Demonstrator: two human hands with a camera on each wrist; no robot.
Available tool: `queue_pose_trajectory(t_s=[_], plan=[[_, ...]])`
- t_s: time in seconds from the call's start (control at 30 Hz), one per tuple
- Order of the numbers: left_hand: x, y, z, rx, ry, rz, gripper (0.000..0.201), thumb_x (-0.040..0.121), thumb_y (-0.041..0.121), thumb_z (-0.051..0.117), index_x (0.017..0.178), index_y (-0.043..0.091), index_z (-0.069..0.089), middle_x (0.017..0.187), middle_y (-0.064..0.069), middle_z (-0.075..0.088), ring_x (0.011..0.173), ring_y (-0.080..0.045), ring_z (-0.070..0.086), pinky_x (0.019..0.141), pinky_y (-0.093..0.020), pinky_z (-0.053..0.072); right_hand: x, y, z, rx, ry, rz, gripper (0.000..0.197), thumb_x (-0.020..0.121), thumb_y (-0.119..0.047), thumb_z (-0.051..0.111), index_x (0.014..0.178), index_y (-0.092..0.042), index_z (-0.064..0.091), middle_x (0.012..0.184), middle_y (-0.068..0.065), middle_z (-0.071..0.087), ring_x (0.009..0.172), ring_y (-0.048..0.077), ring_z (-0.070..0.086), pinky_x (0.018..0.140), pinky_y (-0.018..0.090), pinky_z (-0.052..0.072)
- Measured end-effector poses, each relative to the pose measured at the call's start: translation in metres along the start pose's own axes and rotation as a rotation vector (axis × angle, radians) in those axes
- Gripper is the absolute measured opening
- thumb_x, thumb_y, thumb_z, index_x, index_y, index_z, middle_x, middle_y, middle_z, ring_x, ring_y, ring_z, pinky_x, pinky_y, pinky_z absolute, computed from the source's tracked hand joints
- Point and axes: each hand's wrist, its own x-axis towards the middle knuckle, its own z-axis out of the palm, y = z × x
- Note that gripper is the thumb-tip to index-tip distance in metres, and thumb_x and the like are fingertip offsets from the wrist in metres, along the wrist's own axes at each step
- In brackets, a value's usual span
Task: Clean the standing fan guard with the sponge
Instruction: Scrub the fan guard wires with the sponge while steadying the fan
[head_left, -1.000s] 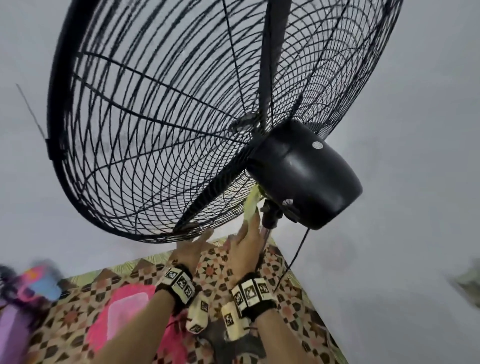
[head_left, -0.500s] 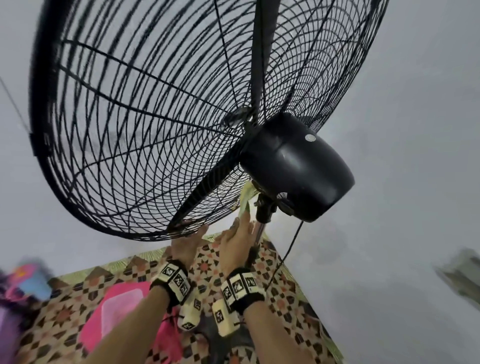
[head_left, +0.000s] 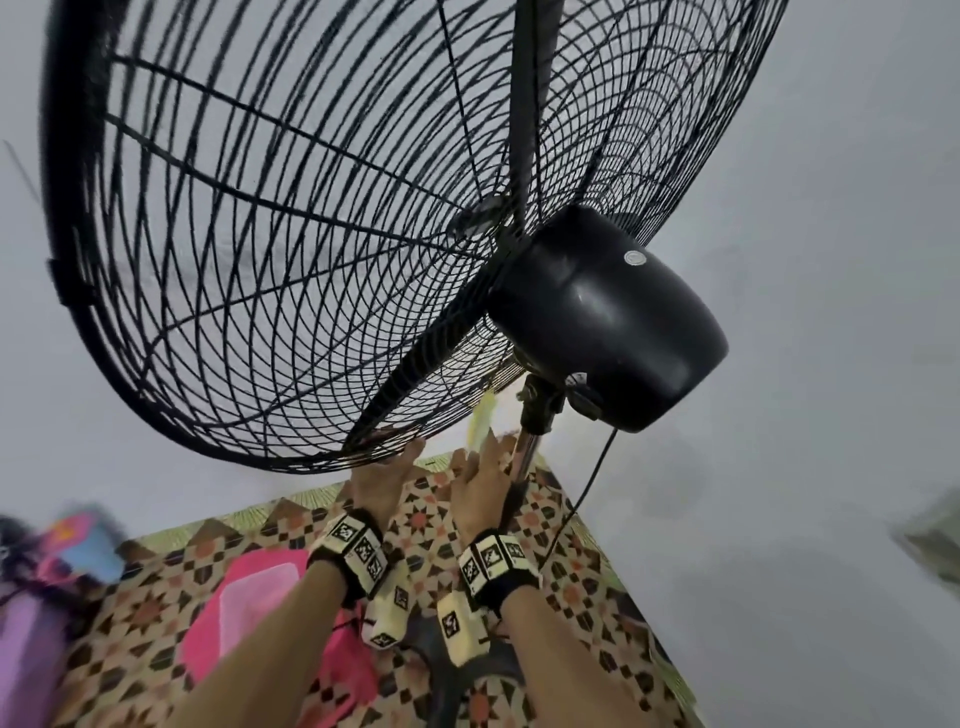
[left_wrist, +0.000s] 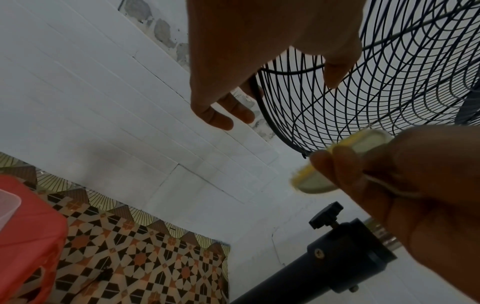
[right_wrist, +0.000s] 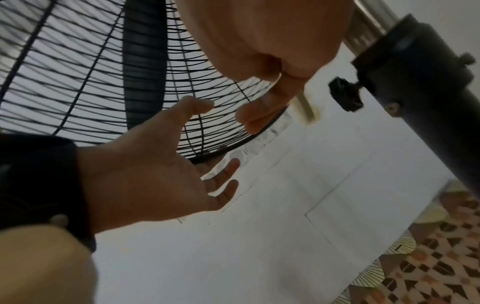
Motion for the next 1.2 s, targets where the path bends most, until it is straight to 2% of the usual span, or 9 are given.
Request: queue_pose_trajectory(t_s=[0.13,0.23,0.37,0.43,0.53,0.7,0.9,1.03,1.2], plan=[[0.004,-0.002,0.0,0.133,-0.035,-0.067,0.039,0.087,0.056,0.075,0.081,0.02,0.062,0.092,-0.005,0.072,0.096,-0.033,0.071,0.095,-0.048,0.057,-0.004,-0.014,-0.007,0.051,0.313,-0.217,0.053,0.098,0.014,0.051,0.149,0.003,0.046,0.125,-0.012,0.044,0.111,-0.002,0.053,0.095,-0.002,0.038],[0.002,0.0,0.002,0.091,-0.002,-0.004,0.04,0.086,0.046,0.083,0.101,0.014,0.063,0.087,0.006,0.065,0.089,-0.019,0.063,0.099,-0.042,0.052,0.003,-0.006,0.003,0.034,0.269,-0.236,0.052,0.1,0.007,0.051,0.151,-0.004,0.046,0.11,-0.005,0.062,0.097,0.008,0.063,0.088,0.009,0.051],[0.0,-0.001,0.0,0.067,0.039,0.038,0.099,0.055,0.08,0.081,0.127,0.015,0.063,0.112,0.003,0.07,0.103,-0.022,0.065,0.103,-0.044,0.051,0.004,0.021,0.013,0.058,-0.023,-0.043,0.064,0.103,0.0,0.051,0.158,-0.026,0.033,0.102,0.016,0.066,0.081,0.03,0.071,0.071,0.029,0.062],[0.0,-0.002,0.0,0.048,0.047,0.027,0.087,0.056,0.078,0.085,0.116,0.018,0.065,0.104,0.005,0.069,0.099,-0.022,0.065,0.098,-0.04,0.051,-0.001,0.015,0.009,0.077,0.067,-0.051,0.061,0.102,0.0,0.053,0.158,-0.017,0.035,0.105,-0.005,0.061,0.088,0.011,0.064,0.077,0.004,0.048],[0.0,-0.004,0.001,0.058,0.026,0.013,0.064,0.054,0.079,0.086,0.082,0.03,0.055,0.084,0.008,0.062,0.078,-0.022,0.065,0.081,-0.037,0.053,0.002,0.014,0.011,0.173,0.277,-0.155,0.056,0.104,0.001,0.05,0.157,-0.009,0.037,0.095,-0.022,0.055,0.069,-0.005,0.063,0.066,0.003,0.05],[0.002,0.002,-0.005,0.159,-0.008,-0.056,0.076,0.044,0.092,0.075,0.079,0.027,0.056,0.082,-0.008,0.07,0.079,-0.03,0.071,0.08,-0.045,0.056,0.008,0.047,0.038,0.069,0.109,-0.086,0.05,0.101,-0.001,0.048,0.147,-0.02,0.044,0.075,0.006,0.06,0.064,0.028,0.07,0.053,0.045,0.059],[0.003,-0.011,-0.007,0.136,-0.05,-0.066,0.047,0.089,0.061,0.072,0.09,0.014,0.07,0.098,-0.016,0.076,0.101,-0.041,0.073,0.087,-0.049,0.059,0.014,0.037,0.033,0.232,0.249,-0.145,0.053,0.109,-0.015,0.046,0.153,-0.043,0.036,0.083,-0.005,0.064,0.066,0.016,0.069,0.058,0.034,0.06],[0.0,0.004,-0.003,0.124,-0.001,-0.05,0.058,0.066,0.071,0.085,0.074,0.02,0.058,0.073,-0.013,0.067,0.07,-0.033,0.067,0.072,-0.043,0.054,0.016,0.034,0.037,0.22,0.277,-0.128,0.041,0.108,-0.005,0.047,0.149,-0.013,0.045,0.071,-0.019,0.055,0.059,-0.007,0.061,0.055,0.012,0.052],[-0.004,0.002,-0.005,0.162,-0.024,-0.021,0.025,0.095,0.049,0.073,0.087,0.027,0.063,0.096,-0.009,0.072,0.089,-0.028,0.067,0.091,-0.043,0.056,0.019,0.055,0.048,0.196,0.087,0.115,0.065,0.106,-0.013,0.049,0.164,-0.013,0.02,0.075,0.0,0.062,0.065,0.016,0.063,0.063,0.017,0.052]])
